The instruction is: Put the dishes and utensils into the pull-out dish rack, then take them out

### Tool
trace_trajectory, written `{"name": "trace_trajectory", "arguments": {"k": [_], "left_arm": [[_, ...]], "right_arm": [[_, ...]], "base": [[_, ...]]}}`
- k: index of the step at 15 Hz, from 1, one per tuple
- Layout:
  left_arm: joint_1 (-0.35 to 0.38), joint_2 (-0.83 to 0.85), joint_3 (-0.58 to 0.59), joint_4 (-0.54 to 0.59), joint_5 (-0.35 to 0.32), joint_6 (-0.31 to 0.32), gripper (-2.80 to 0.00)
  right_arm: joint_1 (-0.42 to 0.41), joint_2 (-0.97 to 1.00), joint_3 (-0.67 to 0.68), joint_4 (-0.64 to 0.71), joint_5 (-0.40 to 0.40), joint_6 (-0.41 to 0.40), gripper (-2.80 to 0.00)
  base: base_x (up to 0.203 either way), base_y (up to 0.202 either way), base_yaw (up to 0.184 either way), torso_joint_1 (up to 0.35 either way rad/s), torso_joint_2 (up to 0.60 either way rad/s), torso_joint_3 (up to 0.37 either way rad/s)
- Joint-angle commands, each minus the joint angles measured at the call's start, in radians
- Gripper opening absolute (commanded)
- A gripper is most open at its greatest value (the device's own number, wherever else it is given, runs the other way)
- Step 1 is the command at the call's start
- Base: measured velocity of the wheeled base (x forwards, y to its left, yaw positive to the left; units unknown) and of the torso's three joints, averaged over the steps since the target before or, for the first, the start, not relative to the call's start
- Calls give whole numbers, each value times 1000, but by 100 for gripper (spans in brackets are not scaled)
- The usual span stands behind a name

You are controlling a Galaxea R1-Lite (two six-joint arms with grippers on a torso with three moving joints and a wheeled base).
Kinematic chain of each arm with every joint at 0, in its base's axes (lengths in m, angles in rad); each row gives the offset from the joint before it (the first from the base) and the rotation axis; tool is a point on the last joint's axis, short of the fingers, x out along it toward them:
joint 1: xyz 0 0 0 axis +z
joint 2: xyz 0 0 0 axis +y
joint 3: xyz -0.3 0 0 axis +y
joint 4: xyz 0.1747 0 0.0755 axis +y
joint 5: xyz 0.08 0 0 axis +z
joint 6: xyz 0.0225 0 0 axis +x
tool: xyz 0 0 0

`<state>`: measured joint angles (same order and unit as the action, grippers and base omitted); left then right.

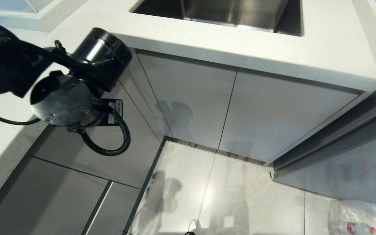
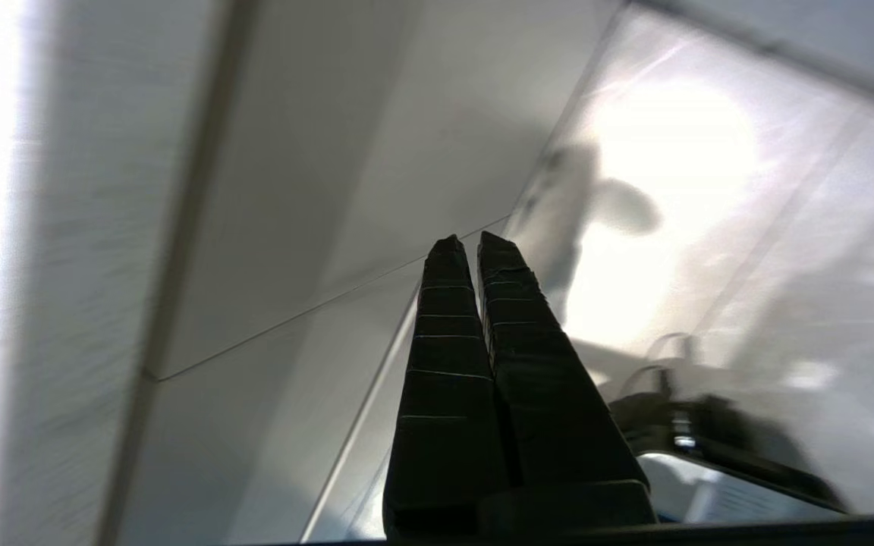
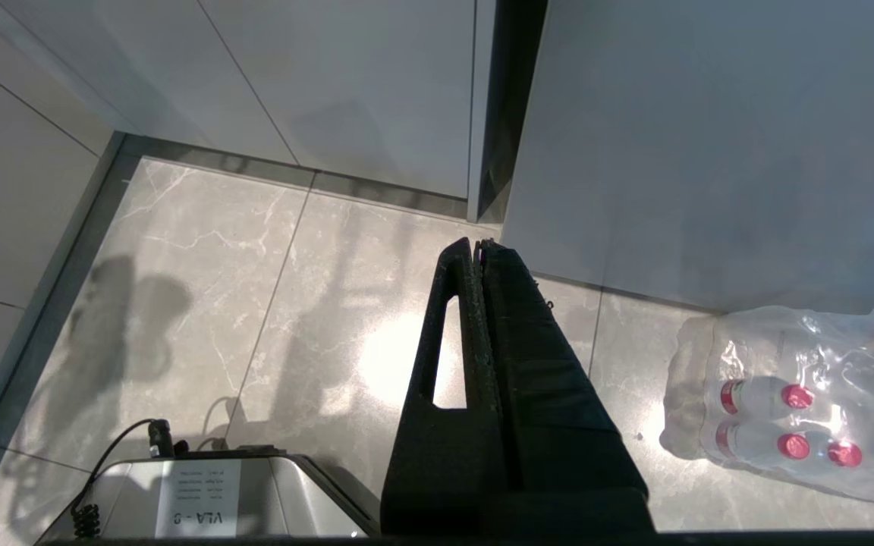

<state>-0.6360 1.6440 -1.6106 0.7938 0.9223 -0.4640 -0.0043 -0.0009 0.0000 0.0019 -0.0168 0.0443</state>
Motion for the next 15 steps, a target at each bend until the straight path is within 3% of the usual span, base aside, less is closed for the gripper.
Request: {"name": "trace_trajectory", "arguments": {"k": [1, 4, 6, 8, 10, 12, 15], "left_arm": [[-24, -111, -4, 4, 0, 6, -280], [-58, -317, 11, 2, -22, 87, -280], [-35, -481, 43, -17, -83, 189, -280], [118, -623, 97, -79, -227, 308, -280], [305, -817, 181, -166, -474, 421, -280], [419, -1009, 282, -216, -668, 487, -280], [526, -1283, 523, -251, -817, 554, -280]], "right_arm": [[0, 1, 2, 1, 0, 0, -280], [0, 1, 2, 0, 0, 0, -280], [0, 1, 2, 1, 0, 0, -280], [0, 1, 2, 0, 0, 0, -280], [0, 1, 2, 0, 0, 0, -280], [0, 1, 2, 0, 0, 0, -280], [0, 1, 2, 1, 0, 0, -280]], "base": [[0, 0, 0, 0, 0, 0], [0, 0, 0, 0, 0, 0], [0, 0, 0, 0, 0, 0], [0, 0, 0, 0, 0, 0], [0, 0, 0, 0, 0, 0], [0, 0, 0, 0, 0, 0], [0, 0, 0, 0, 0, 0]]}}
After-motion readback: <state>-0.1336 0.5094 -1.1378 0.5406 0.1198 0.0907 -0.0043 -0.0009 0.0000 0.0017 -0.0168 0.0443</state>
